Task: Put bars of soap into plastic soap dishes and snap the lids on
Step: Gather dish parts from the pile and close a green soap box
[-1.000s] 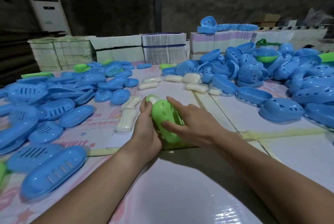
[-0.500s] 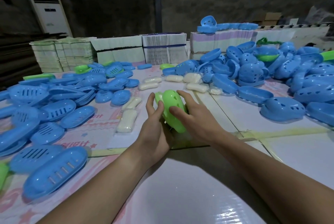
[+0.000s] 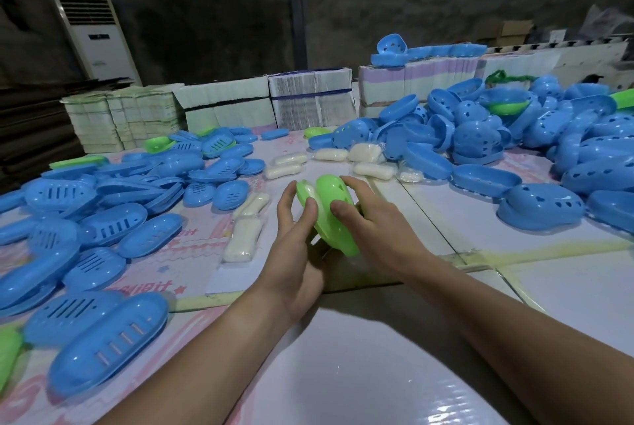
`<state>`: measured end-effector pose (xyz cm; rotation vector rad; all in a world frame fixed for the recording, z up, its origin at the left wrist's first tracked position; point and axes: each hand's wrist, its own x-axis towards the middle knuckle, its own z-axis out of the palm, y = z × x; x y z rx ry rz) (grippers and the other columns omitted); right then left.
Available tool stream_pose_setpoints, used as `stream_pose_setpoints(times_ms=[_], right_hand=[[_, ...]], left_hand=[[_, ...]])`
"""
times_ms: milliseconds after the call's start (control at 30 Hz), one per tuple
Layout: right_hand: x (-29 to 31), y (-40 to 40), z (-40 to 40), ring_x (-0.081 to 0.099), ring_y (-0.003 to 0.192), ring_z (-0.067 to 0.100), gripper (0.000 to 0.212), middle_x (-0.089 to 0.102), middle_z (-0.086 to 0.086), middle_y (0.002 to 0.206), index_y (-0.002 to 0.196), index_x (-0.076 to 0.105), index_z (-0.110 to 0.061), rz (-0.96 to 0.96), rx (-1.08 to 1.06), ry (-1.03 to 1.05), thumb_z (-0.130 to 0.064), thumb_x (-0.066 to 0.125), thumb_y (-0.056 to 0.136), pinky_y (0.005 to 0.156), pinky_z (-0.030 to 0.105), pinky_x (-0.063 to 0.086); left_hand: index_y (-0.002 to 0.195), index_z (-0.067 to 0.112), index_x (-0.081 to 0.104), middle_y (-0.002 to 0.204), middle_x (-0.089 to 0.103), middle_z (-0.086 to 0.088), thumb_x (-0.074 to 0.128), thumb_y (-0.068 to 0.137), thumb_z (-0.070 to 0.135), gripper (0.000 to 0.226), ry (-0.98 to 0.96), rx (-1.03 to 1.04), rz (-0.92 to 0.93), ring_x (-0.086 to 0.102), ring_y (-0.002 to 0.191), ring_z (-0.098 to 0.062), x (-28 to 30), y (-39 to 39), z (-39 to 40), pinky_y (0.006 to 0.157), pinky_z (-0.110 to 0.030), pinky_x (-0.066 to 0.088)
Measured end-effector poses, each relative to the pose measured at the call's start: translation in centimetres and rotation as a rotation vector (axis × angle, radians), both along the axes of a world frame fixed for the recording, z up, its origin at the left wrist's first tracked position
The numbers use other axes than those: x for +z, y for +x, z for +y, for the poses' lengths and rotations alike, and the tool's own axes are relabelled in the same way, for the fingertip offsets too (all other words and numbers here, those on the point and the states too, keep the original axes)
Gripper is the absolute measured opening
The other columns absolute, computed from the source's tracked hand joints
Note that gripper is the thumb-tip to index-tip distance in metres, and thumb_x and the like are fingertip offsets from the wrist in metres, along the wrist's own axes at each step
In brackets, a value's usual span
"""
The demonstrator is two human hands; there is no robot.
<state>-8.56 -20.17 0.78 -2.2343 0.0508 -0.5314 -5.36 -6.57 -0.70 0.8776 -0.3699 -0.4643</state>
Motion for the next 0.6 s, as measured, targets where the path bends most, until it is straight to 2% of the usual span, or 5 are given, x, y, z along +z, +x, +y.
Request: stream_pose_setpoints(times_ms=[100,333,467,600], right_hand=[[-0.09,-0.19,0.17,0.062,0.089,0.024,0.075,0.067,0.006,0.097,0.139,0.034,-0.043,-0.012,-0.012,-0.03,-0.078,0.025,0.074,0.081,0.042,0.05],[0.39,-0.62,0.12,0.06,0.09,0.024,0.074,0.066,0.007,0.096,0.142,0.036,-0.039,-0.033,-0.008,-0.015,-0.074,0.03,0.076,0.081,0.039,0.048],[0.61,-0.82,-0.01,0.06,0.088,0.023,0.067,0.066,0.005,0.094,0.141,0.038,-0.037,-0.042,0.005,0.015,-0.066,0.035,0.081,0.078,0.037,0.047],[0.59,-0.85,-0.14,0.061,0.085,0.02,0.072,0.067,0.004,0.092,0.138,0.039,-0.038,-0.037,0.042,0.04,-0.072,0.032,0.075,0.074,0.034,0.046]], left_hand=[[0.119,0.056,0.056,0.113,0.077,-0.001,0.067,0.081,0.037,0.044,0.029,0.008,-0.025,0.075,0.098,-0.023,-0.08,-0.13,-0.16,0.091,-0.049,0.058],[0.127,0.054,0.054,0.119,0.074,-0.002,0.067,0.085,0.04,0.047,0.111,0.003,-0.085,0.073,0.105,-0.026,-0.08,-0.5,-0.19,0.094,-0.048,0.057],[0.129,0.053,0.053,0.119,0.075,-0.003,0.069,0.082,0.043,0.051,0.145,-0.01,-0.115,0.074,0.102,-0.026,-0.19,-0.65,-0.23,0.084,-0.042,0.062],[0.132,0.049,0.05,0.116,0.075,-0.004,0.071,0.081,0.043,0.055,0.157,-0.021,-0.138,0.074,0.098,-0.025,-0.17,-0.77,-0.1,0.076,-0.037,0.062]])
